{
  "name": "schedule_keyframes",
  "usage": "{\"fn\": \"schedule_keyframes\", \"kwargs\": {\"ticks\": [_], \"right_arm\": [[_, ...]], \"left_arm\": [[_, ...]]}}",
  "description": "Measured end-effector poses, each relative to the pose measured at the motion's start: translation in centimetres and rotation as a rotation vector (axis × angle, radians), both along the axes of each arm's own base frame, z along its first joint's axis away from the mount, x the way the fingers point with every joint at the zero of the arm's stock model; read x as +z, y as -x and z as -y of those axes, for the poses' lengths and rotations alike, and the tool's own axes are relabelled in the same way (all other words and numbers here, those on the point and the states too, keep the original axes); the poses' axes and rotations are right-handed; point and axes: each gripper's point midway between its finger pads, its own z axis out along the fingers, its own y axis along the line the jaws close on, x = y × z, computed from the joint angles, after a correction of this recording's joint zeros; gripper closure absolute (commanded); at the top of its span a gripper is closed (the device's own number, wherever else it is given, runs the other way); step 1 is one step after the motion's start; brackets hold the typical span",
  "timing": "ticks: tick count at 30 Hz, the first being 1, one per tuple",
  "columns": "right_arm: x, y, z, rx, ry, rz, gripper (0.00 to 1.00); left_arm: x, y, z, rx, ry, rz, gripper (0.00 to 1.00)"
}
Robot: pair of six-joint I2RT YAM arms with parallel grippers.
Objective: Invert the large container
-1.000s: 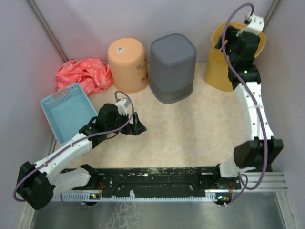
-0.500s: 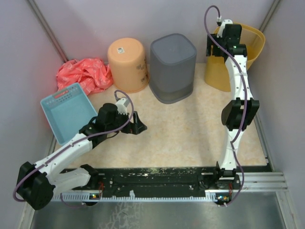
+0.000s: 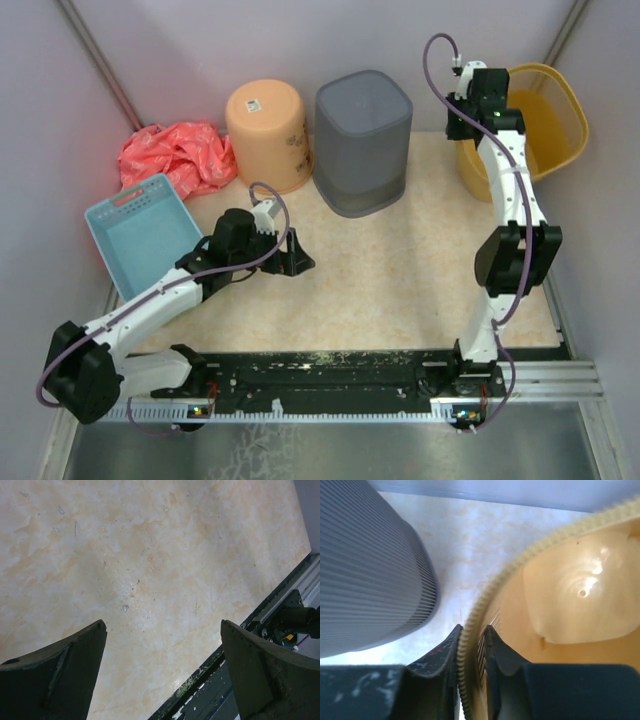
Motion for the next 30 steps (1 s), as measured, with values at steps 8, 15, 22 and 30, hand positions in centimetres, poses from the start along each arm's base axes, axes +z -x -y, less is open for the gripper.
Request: {"fn": "schedule_keyframes", "kwargs": {"ticks": [8,15,22,30], "right_arm": [[3.2,6.8,0.8,-0.082,-0.068,0.052,1.00],[6.2,15.3,-2.7,-0.027,-0.257,0.121,1.00],[8.5,23.3,-4.9,0.002,-0.419,0.178,1.00],[7.7,26.4,-11.8,0.206,-0.839,0.055,1.00]], "left_arm": [[1.1,-0.9,1.2,-0.039,0.012,0.020,0.00],[4.0,-2.5,2.1,-0.034,0.031,0.069,0.00],[7.6,-4.2,1.4,0.062,0.072,0.132,0.00],[10.1,-6.8,-1.2,0.160,0.165,0.073,0.00]]}}
